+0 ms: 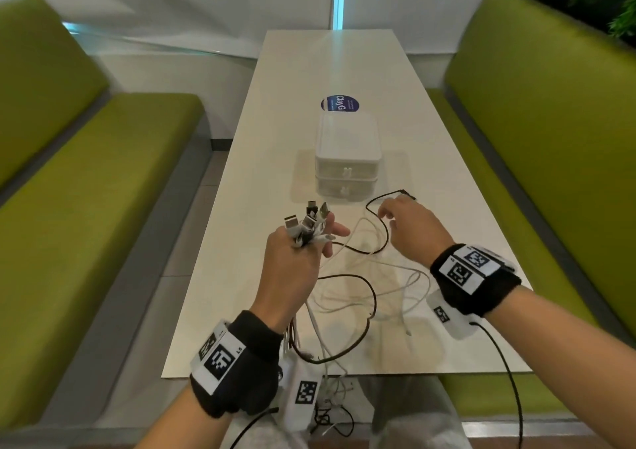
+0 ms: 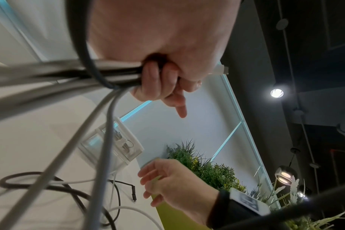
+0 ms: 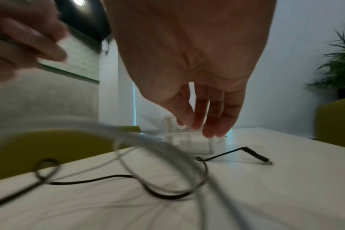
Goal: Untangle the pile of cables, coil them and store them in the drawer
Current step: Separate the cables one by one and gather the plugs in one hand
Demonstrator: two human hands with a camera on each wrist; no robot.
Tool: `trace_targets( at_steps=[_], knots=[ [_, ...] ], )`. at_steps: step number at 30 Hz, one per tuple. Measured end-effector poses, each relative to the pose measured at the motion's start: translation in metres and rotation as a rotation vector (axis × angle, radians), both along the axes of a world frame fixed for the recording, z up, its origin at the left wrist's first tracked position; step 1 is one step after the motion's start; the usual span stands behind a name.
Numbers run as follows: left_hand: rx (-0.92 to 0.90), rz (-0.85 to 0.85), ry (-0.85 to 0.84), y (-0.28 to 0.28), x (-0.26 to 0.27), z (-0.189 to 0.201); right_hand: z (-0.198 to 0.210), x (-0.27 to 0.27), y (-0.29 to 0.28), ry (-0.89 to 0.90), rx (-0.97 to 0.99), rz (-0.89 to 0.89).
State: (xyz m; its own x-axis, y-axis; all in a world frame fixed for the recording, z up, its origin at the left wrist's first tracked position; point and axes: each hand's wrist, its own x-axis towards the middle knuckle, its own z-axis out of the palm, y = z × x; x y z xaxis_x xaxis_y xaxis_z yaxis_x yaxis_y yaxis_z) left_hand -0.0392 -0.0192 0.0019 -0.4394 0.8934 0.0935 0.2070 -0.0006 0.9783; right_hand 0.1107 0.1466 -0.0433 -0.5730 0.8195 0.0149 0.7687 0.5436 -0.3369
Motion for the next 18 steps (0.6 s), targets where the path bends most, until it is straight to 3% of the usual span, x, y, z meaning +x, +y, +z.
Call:
trace_targets(
  at_steps=[7,12,15,18],
  knots=[
    [-0.027,0.021,-0.031,0.007,-0.01,-0.008,-0.016,-0.005,0.069,-0.311,-0.091,0.0],
    [-0.015,0.013,-0.018,0.01,-0.01,-0.006,-0.03,-0.014,0.088,-0.445,-0.065,0.116],
    [-0.019,0.011,-0.025,0.012,-0.011,-0.003,-0.034,-0.015,0.087,-0.471,-0.004,0.128],
    [-0.022,0.011,-0.025,0.008,-0.011,0.001,-0.025,-0.01,0.08,-0.443,0.115,0.022]
  ],
)
